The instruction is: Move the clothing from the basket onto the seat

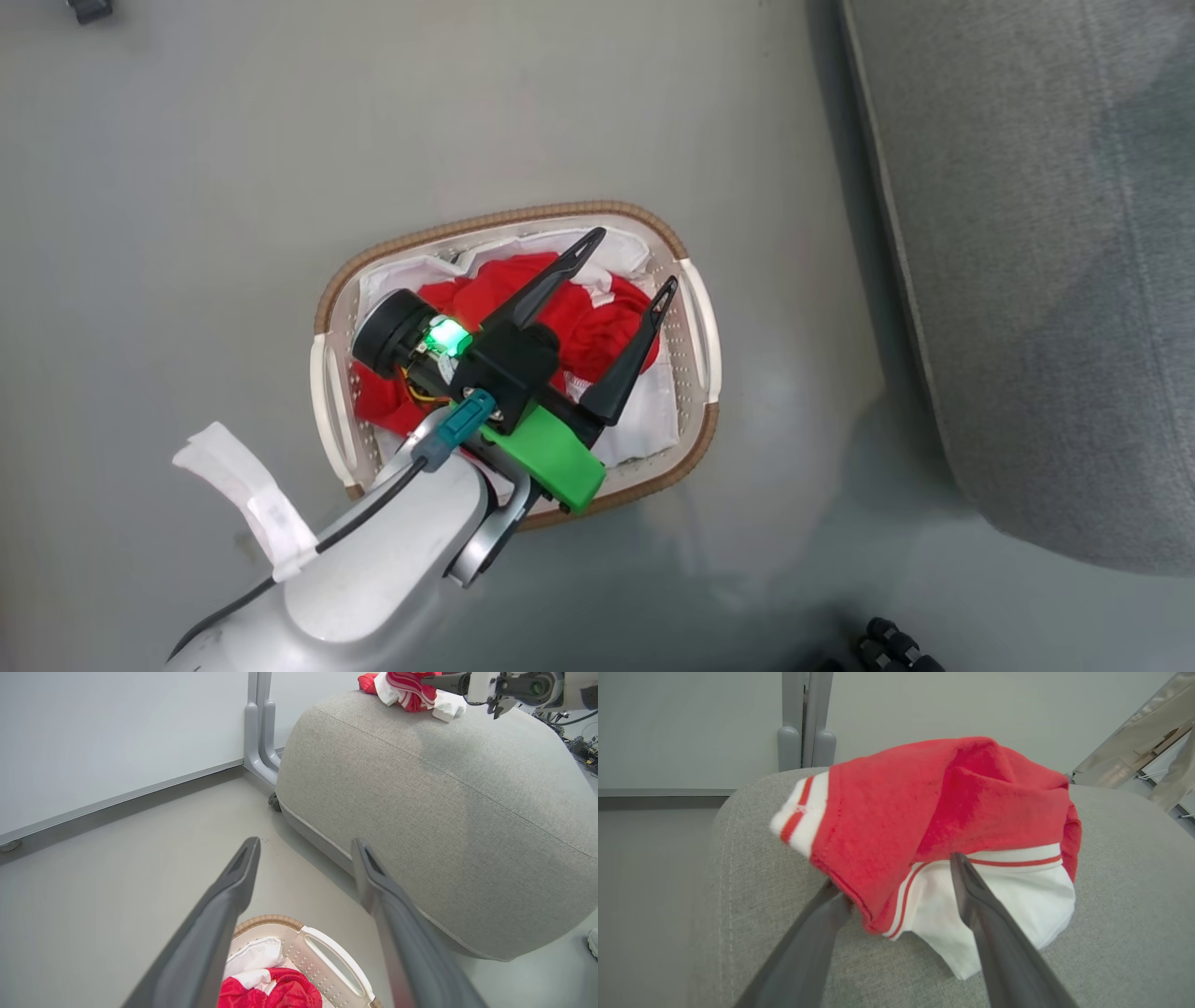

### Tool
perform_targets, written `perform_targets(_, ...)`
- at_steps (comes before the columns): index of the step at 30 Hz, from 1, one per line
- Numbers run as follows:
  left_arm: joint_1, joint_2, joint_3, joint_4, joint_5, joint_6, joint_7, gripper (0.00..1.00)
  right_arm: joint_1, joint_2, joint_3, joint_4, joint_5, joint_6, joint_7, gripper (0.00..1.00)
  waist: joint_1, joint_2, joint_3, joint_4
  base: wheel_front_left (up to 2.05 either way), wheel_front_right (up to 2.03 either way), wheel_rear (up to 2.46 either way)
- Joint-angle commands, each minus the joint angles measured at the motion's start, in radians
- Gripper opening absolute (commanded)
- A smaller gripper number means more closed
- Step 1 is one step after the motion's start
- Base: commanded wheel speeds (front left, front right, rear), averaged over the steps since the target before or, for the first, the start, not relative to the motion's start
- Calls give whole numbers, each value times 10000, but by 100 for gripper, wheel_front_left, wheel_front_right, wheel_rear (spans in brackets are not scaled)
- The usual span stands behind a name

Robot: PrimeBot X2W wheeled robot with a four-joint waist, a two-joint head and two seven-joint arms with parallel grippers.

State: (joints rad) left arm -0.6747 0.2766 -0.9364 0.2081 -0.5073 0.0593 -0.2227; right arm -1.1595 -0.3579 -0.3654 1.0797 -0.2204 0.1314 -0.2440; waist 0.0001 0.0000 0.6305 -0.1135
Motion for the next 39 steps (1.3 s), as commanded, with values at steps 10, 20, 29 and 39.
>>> perform_targets(10, 421, 246, 649, 524, -332, 315, -316, 100, 1100, 315, 1647, -334, 1123, -14, -217, 100, -1, 0, -1617, -263, 0, 0, 0)
perform_targets(20, 1637, 38, 1866, 970, -795, 471, -433, 100, 1806, 466, 2699, -1238, 2345, -14, -224, 100, -1, 0, -3559, 378, 0, 0, 0)
perform_targets(29, 3768, -49, 3990, 592, -398, 819, -418, 100, 3360, 1149, 3572, -2028, 2999, -14, -225, 100, -1, 0, -4858, 916, 0, 0, 0)
perform_targets(39, 6136, -557, 6359, 191, 93, 729, -419, 100, 6174, 2096, 3866, -3806, 3315, -14, -226, 100, -1, 0, -5756, 1056, 0, 0, 0)
